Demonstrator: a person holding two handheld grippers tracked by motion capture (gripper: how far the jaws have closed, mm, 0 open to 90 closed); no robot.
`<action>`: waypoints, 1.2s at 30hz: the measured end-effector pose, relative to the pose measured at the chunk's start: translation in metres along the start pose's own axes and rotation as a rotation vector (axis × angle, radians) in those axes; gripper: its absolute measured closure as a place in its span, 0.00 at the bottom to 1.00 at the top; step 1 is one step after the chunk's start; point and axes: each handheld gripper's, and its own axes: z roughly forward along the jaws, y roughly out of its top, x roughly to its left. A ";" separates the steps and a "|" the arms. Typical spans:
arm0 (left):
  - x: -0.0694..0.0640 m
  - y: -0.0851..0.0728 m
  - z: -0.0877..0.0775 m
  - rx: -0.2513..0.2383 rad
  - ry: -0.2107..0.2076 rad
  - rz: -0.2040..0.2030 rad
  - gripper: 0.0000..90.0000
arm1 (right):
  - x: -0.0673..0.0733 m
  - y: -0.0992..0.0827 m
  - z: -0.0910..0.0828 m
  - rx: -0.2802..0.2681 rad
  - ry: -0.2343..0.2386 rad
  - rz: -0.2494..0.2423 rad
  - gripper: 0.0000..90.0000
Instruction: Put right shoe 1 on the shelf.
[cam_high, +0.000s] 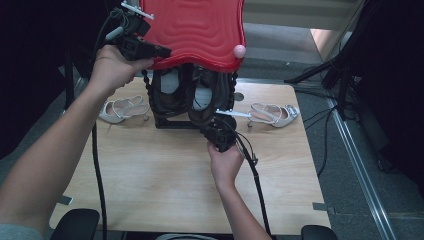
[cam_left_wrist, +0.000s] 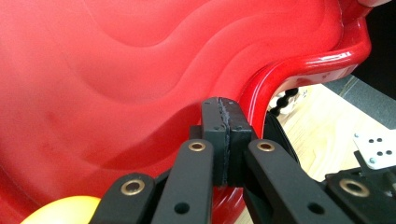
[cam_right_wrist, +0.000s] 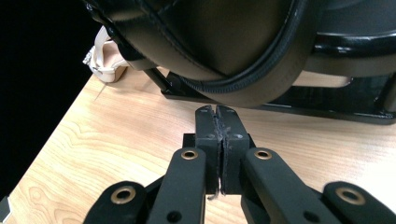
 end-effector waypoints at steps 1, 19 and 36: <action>0.000 0.000 0.000 0.000 0.000 0.000 1.00 | 0.000 0.001 0.001 -0.006 -0.003 -0.002 1.00; 0.000 0.000 0.000 0.004 -0.002 -0.002 1.00 | 0.003 0.015 0.006 -0.037 -0.013 -0.003 1.00; 0.000 0.000 0.000 0.006 -0.004 -0.001 1.00 | 0.007 0.043 0.022 -0.038 -0.077 -0.056 1.00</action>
